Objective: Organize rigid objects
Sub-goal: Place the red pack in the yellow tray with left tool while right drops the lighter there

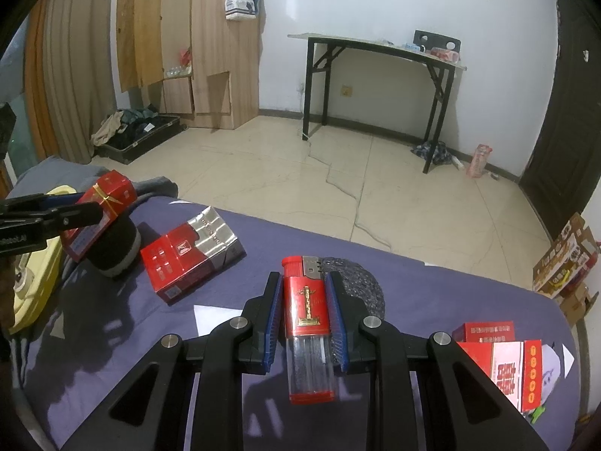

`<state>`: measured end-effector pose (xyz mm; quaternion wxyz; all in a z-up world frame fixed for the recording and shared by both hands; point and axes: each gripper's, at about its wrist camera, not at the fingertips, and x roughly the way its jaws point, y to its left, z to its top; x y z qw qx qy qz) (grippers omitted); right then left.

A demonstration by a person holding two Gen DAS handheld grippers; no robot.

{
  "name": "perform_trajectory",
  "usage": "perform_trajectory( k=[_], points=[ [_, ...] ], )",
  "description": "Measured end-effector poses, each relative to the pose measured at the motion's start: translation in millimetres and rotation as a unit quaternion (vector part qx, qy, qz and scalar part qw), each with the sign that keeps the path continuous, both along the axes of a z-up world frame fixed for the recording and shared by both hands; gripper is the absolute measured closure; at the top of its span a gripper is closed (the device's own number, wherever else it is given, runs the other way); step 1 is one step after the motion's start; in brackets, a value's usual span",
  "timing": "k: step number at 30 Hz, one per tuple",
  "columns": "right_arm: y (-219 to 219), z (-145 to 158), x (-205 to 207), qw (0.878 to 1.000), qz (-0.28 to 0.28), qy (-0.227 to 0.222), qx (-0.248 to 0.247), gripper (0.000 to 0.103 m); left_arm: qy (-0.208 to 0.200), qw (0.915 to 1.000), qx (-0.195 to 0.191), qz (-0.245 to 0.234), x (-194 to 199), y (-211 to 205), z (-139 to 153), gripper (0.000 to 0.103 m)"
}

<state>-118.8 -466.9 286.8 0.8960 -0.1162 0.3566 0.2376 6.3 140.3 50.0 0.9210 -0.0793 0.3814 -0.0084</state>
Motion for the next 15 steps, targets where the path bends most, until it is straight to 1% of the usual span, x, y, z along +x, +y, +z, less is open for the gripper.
perform_trajectory(
  k=[4,9,12,15],
  points=[
    [-2,3,-2,1.000,-0.003,-0.007,0.004,0.080,-0.016,0.9998,-0.013,0.003,-5,6,7,0.045],
    [-7,7,-2,1.000,-0.008,-0.014,0.016,0.080,-0.026,0.9995,-0.015,0.002,-8,7,14,0.045],
    [-10,6,-1,1.000,-0.011,-0.010,0.019,0.080,-0.028,0.9994,-0.018,0.006,-9,11,15,0.045],
    [-11,6,0,1.000,-0.012,-0.005,0.025,0.080,-0.031,0.9993,-0.010,0.016,-12,14,20,0.045]
  ],
)
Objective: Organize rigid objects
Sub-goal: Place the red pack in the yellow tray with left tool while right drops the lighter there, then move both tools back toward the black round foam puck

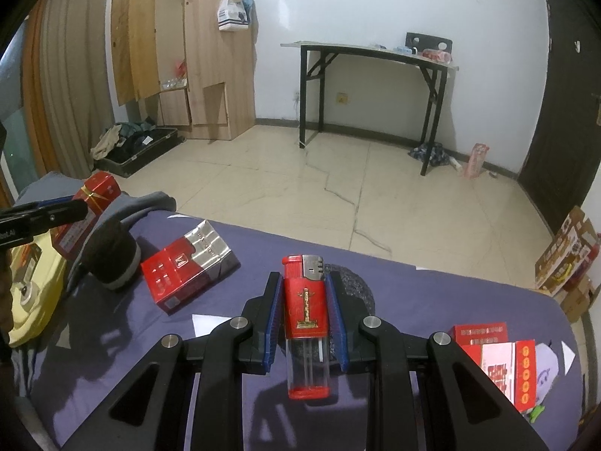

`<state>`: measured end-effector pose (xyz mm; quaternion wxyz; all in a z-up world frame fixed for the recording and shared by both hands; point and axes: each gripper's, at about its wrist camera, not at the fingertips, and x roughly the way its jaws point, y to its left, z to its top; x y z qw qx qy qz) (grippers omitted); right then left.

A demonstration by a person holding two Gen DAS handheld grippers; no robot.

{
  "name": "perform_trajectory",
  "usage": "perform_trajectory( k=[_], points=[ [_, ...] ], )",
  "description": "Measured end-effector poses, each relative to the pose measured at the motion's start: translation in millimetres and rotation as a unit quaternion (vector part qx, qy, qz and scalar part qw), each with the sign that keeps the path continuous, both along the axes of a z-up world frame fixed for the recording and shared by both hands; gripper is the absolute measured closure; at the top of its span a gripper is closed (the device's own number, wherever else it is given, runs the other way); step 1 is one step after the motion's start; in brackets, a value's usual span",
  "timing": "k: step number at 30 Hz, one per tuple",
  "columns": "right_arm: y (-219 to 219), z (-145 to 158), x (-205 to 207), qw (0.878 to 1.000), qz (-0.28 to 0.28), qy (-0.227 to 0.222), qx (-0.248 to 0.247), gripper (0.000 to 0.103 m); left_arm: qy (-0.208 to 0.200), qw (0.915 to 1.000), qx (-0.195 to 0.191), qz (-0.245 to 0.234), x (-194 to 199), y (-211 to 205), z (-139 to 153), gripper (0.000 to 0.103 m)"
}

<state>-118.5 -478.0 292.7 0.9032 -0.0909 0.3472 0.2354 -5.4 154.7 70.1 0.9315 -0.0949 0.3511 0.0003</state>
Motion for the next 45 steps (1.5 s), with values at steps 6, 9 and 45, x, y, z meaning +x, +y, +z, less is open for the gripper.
perform_trajectory(
  k=[6,9,45],
  points=[
    [11,14,-9,0.999,0.037,-0.005,0.040,0.080,-0.044,0.9952,0.026,0.083,-44,39,36,0.045],
    [39,25,-25,0.993,0.091,0.004,0.070,0.080,-0.046,0.9858,0.019,0.160,-91,88,50,0.045],
    [251,51,-75,0.968,0.248,-0.032,-0.029,0.000,-0.082,0.9773,-0.072,0.181,-127,134,41,0.000]
  ],
)
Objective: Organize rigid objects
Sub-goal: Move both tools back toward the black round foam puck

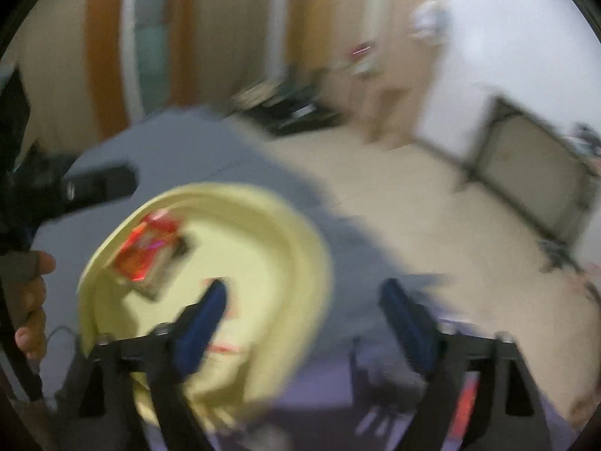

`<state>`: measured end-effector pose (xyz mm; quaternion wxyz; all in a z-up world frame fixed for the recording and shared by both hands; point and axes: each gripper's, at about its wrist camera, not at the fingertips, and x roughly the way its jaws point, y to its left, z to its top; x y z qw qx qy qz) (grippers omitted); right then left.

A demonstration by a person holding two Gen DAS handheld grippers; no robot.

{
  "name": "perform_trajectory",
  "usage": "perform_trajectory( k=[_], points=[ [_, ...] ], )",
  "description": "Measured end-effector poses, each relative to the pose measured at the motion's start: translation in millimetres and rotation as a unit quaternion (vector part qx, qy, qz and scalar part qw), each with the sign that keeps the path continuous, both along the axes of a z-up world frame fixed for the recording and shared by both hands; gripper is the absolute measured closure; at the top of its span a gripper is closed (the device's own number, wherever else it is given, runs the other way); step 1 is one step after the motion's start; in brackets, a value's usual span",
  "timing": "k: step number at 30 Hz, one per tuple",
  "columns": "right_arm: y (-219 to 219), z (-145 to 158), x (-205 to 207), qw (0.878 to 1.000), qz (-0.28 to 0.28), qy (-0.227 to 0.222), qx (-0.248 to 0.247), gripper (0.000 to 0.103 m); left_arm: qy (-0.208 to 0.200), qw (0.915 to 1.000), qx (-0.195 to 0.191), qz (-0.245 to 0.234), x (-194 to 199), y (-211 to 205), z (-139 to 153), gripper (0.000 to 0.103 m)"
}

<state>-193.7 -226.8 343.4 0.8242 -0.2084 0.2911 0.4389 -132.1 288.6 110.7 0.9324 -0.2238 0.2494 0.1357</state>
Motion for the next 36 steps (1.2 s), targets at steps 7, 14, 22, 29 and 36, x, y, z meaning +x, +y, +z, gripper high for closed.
perform_trajectory(
  k=[7,14,22,29,36],
  points=[
    [-195,5,43,0.971,-0.237,-0.015,0.010,0.000,0.095,0.9874,0.040,-0.121,110,-90,-32,0.000],
    [-216,-46,87,0.958,-0.278,0.064,0.015,0.000,0.182,0.9688,0.090,-0.143,145,-129,-71,0.000],
    [-222,-61,113,0.947,-0.308,0.087,0.002,0.000,0.208,0.9577,0.130,-0.151,160,-157,-84,0.000],
    [-227,-68,129,0.942,-0.316,0.114,0.013,0.000,0.224,0.9501,0.148,-0.159,170,-168,-95,0.000],
    [-224,-69,136,0.944,-0.306,0.127,-0.007,0.008,0.228,0.9516,0.123,-0.166,173,-167,-104,0.000]
  ],
)
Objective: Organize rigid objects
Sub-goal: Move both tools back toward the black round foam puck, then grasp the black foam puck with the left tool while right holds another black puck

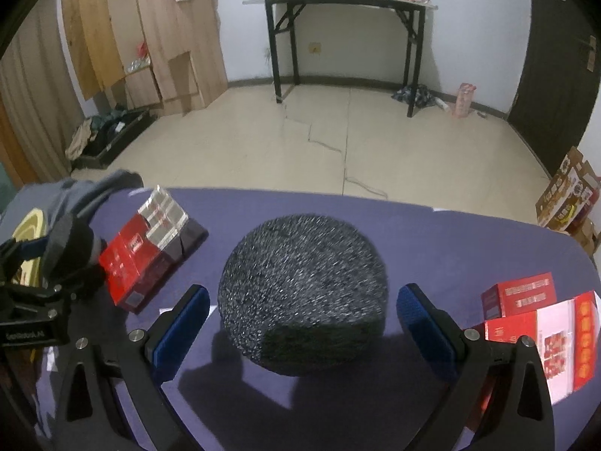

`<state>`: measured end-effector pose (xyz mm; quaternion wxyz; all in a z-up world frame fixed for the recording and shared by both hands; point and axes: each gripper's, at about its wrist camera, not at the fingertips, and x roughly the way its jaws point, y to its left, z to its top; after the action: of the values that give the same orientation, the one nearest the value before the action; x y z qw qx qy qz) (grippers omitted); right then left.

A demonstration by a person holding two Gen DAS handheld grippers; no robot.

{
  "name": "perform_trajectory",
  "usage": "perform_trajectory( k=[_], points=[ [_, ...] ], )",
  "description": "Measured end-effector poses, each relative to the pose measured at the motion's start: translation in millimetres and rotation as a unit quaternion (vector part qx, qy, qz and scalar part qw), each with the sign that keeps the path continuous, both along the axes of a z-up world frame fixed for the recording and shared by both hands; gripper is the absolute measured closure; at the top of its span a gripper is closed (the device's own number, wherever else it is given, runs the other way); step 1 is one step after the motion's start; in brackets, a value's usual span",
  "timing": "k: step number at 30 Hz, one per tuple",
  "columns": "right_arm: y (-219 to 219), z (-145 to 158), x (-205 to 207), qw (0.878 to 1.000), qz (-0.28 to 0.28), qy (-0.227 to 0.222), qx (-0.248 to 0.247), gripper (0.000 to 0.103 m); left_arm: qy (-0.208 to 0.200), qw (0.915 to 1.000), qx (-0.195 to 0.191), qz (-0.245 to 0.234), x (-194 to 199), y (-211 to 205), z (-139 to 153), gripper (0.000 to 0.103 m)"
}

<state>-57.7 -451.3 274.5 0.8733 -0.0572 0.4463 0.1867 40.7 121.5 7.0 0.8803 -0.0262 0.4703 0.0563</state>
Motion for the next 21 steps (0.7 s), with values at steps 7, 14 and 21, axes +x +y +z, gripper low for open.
perform_trajectory(
  k=[7,14,21],
  points=[
    [-3,3,12,1.000,-0.005,0.004,0.005,0.017,0.001,1.0000,-0.007,0.001,-1,2,0,0.000],
    [6,-4,10,1.000,-0.001,-0.008,-0.004,0.018,-0.003,1.0000,0.003,0.003,-4,2,5,0.000],
    [21,-5,0,0.999,0.004,-0.029,-0.027,0.009,-0.001,1.0000,-0.001,0.000,-6,4,6,0.000]
  ],
)
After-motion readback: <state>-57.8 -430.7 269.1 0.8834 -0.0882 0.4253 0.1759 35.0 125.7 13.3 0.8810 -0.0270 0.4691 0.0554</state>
